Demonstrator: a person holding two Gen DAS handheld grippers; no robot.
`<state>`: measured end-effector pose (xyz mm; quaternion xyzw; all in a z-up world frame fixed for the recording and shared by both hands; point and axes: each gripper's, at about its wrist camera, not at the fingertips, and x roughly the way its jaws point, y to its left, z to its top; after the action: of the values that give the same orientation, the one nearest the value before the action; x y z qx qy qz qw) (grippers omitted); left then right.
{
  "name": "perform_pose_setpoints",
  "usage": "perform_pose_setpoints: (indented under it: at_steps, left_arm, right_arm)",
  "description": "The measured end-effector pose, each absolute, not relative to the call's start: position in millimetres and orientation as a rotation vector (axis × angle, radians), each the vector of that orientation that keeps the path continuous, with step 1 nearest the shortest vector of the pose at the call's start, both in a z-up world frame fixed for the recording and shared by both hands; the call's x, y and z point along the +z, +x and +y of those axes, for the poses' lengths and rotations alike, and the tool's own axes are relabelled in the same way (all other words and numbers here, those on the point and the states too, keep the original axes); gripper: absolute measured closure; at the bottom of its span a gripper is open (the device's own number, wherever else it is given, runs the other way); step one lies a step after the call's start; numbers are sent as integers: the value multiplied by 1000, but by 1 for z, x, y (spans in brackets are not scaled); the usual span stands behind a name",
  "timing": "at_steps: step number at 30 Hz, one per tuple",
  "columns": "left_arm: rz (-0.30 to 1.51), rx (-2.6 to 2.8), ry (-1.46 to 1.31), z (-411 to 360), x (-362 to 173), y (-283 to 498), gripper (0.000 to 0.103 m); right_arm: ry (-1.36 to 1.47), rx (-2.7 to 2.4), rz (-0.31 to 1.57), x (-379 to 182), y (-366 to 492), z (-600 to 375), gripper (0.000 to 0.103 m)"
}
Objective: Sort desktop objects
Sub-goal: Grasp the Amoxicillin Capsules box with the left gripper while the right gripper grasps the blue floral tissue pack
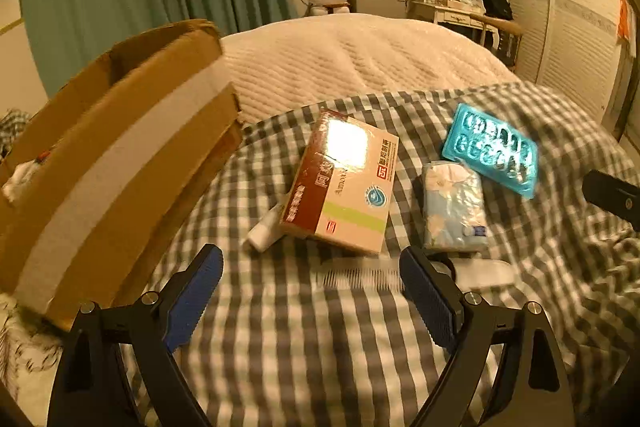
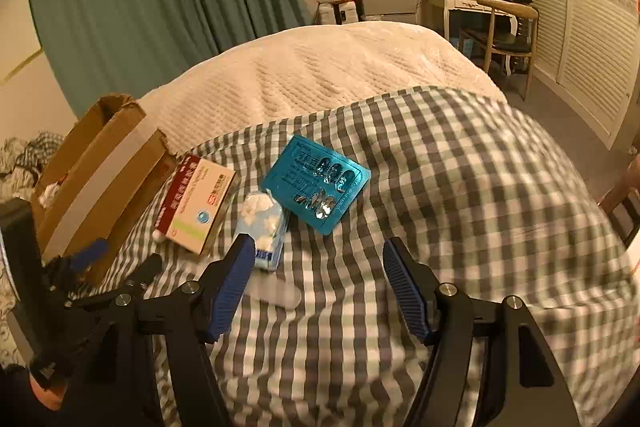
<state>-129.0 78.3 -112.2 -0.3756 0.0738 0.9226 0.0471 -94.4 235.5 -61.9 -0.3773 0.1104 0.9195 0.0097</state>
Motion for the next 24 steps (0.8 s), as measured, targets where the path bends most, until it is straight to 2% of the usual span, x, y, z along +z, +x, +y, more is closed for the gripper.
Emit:
perform_pose_setpoints:
  at_steps: [7, 12, 13, 14, 21, 24]
  left_arm:
    - [329, 2778, -1129, 94, -140, -171, 11]
    - [382, 2743, -1225, 97, -158, -195, 11]
    - [374, 2737, -1224, 96, -158, -195, 16]
    - [353, 2734, -1215, 93, -157, -193, 24]
    - [-57, 2728, -1219, 32, -136, -162, 25]
    - [-153, 2751, -1234, 14, -133, -156, 25]
  right_arm:
    - [-1264, 2879, 431, -86, -118, 229, 34]
    - [-1294, 2870, 393, -93, -126, 219, 32]
    - [-1305, 2861, 384, -95, -127, 216, 32]
    - [-1318, 2850, 368, -97, -128, 215, 32]
    - [-1332, 2806, 300, -100, -125, 204, 32]
    - [-1348, 2802, 246, -102, -131, 191, 32]
